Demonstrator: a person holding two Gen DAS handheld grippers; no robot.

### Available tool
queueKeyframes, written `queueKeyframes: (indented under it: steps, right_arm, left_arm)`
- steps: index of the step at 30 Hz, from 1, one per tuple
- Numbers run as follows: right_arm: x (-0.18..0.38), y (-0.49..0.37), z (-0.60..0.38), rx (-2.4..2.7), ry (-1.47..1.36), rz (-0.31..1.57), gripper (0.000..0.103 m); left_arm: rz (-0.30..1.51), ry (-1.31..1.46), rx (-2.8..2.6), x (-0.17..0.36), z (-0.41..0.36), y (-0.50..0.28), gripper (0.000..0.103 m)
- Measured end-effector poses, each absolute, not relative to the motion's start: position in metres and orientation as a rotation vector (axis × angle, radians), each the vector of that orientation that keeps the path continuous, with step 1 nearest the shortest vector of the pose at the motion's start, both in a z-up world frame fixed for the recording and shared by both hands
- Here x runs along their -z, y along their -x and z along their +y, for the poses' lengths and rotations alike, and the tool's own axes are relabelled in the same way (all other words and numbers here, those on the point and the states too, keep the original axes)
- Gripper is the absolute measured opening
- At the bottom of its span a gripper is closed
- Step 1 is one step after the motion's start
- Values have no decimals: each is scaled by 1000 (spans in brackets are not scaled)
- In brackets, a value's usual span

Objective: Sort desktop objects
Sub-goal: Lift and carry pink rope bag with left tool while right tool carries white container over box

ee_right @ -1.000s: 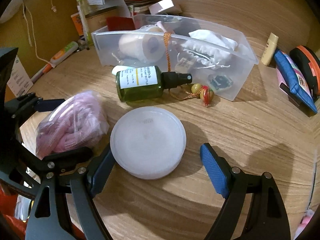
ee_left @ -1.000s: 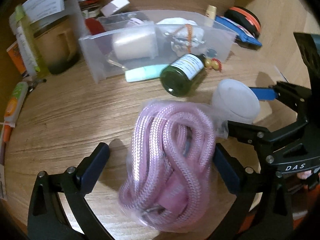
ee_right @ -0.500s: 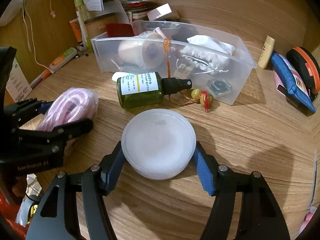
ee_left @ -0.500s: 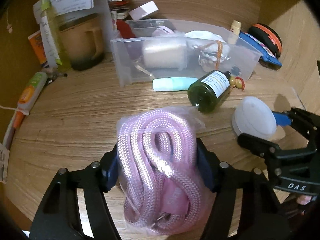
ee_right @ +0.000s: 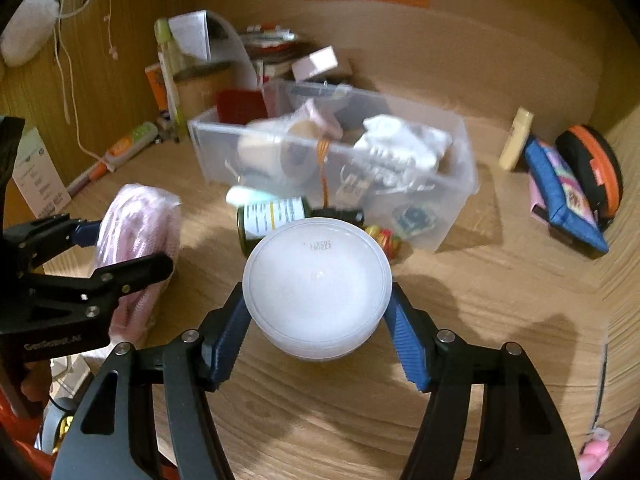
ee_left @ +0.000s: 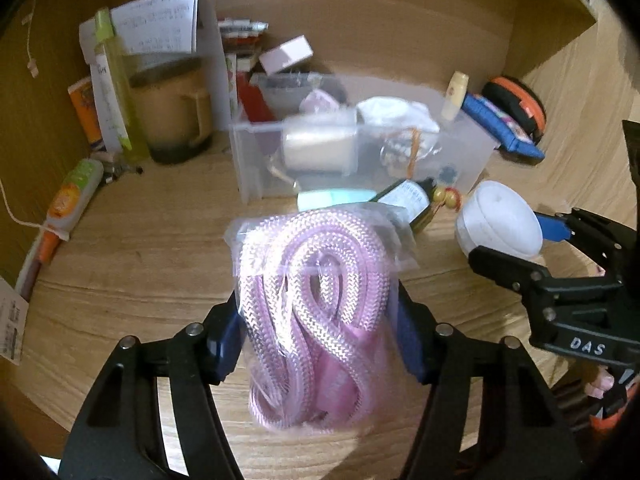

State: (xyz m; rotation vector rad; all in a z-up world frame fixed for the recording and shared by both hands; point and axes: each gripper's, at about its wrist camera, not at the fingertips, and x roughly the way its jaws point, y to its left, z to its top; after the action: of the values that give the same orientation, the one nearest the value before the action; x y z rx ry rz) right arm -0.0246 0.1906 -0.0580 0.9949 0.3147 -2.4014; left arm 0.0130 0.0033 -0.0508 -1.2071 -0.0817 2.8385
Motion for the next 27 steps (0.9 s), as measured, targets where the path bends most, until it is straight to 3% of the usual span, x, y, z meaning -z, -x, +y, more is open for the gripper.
queueKeyframes:
  steps: [27]
  right_arm:
    - [-27,56,215,2581,-728,129,63]
  left_arm:
    - [-195,828,-2917,-55,-20,-7,62]
